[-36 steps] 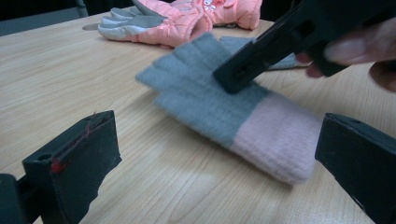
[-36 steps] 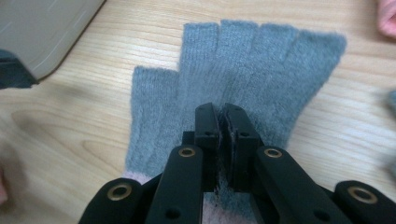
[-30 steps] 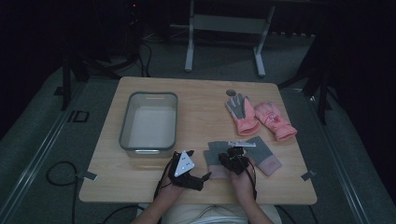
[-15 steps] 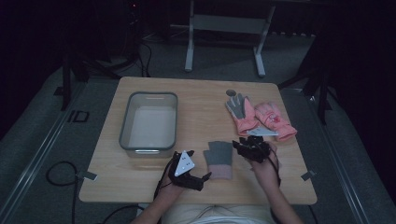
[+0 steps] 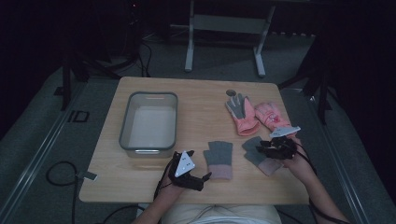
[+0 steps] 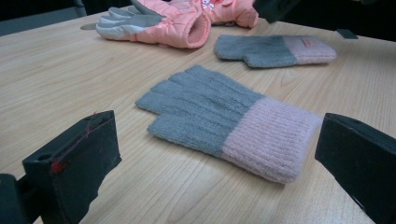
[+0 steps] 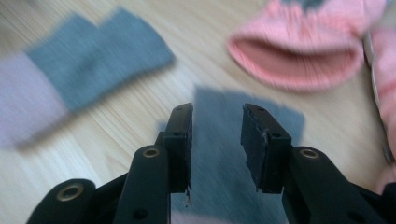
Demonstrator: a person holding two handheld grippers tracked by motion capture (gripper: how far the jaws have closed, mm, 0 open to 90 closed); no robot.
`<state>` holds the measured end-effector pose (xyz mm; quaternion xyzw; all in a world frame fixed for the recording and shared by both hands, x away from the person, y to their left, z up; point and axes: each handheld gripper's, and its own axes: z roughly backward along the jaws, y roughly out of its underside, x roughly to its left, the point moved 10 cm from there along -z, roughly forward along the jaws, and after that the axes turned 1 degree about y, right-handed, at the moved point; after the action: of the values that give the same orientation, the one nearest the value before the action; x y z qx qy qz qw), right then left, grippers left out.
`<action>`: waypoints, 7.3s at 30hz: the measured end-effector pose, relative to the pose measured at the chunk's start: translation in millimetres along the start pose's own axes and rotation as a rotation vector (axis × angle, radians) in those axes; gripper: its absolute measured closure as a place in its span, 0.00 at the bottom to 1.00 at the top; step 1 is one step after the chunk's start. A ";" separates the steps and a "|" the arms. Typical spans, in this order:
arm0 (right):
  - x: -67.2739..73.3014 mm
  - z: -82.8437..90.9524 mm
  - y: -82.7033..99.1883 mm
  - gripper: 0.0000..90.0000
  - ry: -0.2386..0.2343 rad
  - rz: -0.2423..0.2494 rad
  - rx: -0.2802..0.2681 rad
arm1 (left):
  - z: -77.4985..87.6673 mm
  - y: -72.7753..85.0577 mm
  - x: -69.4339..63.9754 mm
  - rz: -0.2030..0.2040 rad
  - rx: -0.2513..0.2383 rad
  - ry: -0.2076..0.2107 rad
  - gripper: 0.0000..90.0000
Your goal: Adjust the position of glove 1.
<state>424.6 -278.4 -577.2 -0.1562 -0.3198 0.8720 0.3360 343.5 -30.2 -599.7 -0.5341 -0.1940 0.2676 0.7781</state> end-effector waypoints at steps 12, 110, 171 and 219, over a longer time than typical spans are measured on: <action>-13.3 -24.4 34.2 0.75 -0.034 -0.037 0.046 | -0.2 -0.1 -1.1 -0.011 -0.001 -0.006 0.00; 22.3 -5.9 51.8 0.94 0.107 -0.212 0.049 | -0.2 0.0 -0.7 -0.011 0.000 -0.010 0.00; 122.0 -59.9 -47.4 0.94 -0.079 -0.204 0.036 | -0.9 0.5 -3.5 -0.013 0.009 0.009 0.00; 54.3 -68.0 -52.7 0.50 -0.084 -0.332 0.024 | -42.2 8.5 -45.3 -0.570 0.336 0.141 0.38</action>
<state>443.9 -180.4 -596.2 -0.0605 -0.3447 0.8139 0.4638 331.2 -86.7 -623.3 -0.3398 -0.2343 0.0298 0.9104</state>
